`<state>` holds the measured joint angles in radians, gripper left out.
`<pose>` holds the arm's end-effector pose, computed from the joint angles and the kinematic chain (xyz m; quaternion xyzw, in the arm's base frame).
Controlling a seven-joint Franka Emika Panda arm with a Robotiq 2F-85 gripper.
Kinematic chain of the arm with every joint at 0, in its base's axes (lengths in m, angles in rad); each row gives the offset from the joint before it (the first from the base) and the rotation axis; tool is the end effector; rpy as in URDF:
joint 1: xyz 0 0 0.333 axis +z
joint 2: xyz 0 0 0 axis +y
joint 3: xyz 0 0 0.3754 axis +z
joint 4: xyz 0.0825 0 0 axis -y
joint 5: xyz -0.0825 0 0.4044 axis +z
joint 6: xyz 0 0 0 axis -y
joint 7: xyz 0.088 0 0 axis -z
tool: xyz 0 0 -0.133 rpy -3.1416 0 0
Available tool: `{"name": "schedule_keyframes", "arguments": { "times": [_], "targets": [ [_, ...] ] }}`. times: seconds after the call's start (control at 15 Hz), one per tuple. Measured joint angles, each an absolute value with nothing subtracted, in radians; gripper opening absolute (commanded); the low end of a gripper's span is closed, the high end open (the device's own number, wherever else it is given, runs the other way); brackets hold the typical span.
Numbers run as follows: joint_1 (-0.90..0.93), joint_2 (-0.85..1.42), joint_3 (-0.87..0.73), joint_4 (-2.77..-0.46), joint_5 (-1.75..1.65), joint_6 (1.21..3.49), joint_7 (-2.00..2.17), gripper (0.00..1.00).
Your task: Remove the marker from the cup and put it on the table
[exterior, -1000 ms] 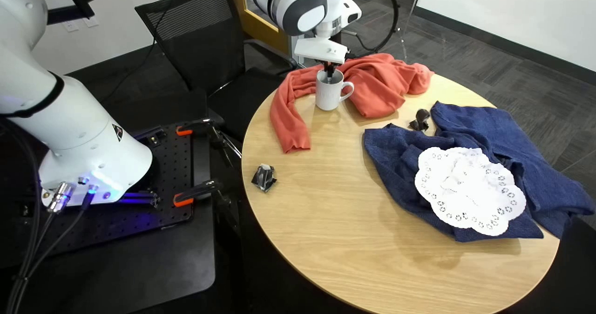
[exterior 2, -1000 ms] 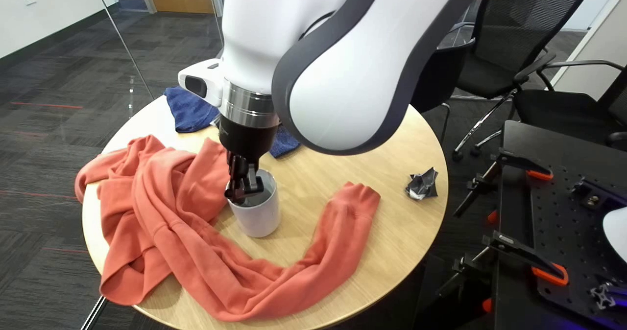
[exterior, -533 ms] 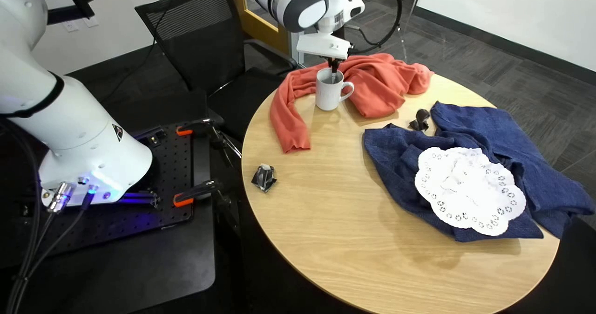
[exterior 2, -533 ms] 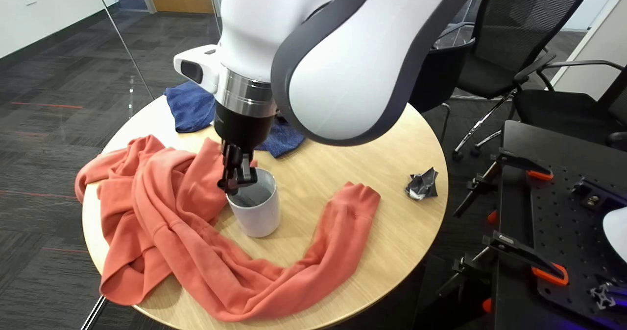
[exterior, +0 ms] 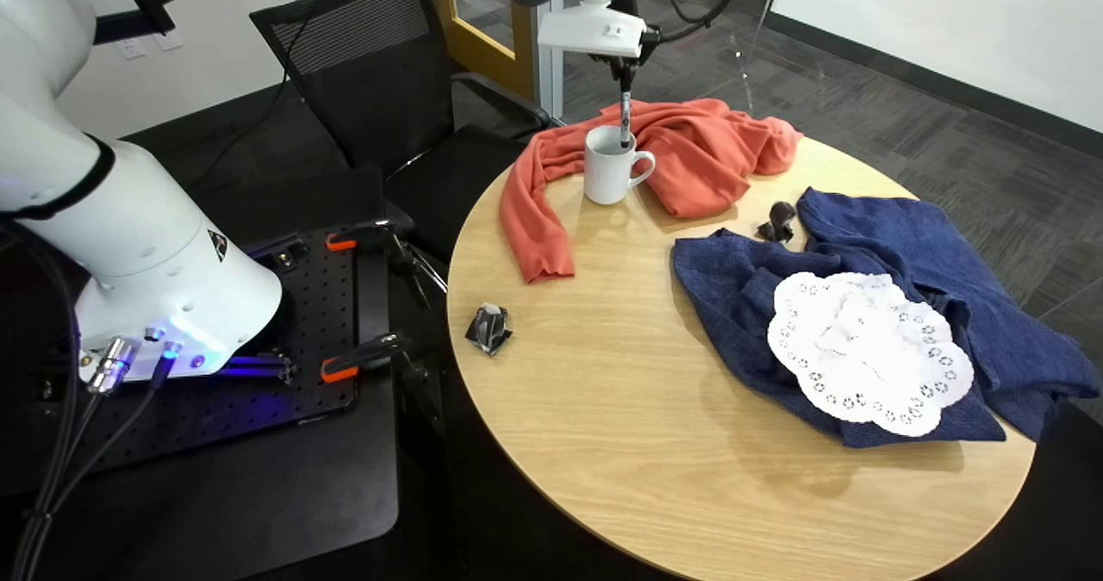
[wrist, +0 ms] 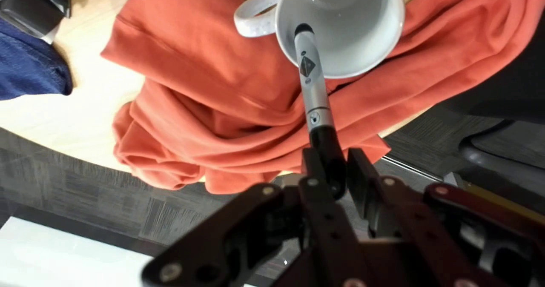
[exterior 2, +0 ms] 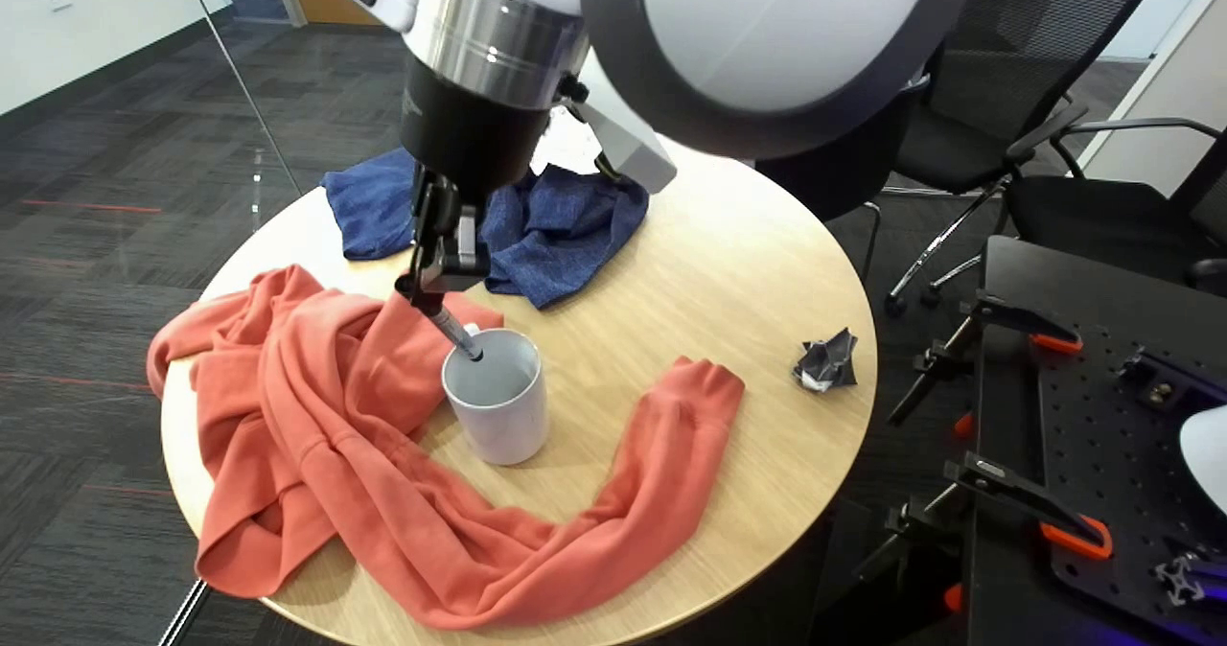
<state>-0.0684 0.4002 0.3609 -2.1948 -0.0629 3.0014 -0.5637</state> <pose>0.6120 0.1800 0.2726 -0.8863 -0.4065 -0.2206 0.0240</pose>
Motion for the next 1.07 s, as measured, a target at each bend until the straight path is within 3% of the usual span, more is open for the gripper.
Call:
{"name": "schedule_keyframes", "arguments": {
  "times": [0.47, 0.8, 1.07],
  "targets": [
    [-0.187, 0.168, 0.443, -2.336, 0.02, 2.999, -0.562, 0.05],
    [-0.197, 0.054, 0.354, -2.442, -0.004, 2.981, -0.487, 0.05],
    [-0.136, 0.026, 0.197, -2.504, -0.108, 2.912, -0.359, 0.05]
  ]
}}
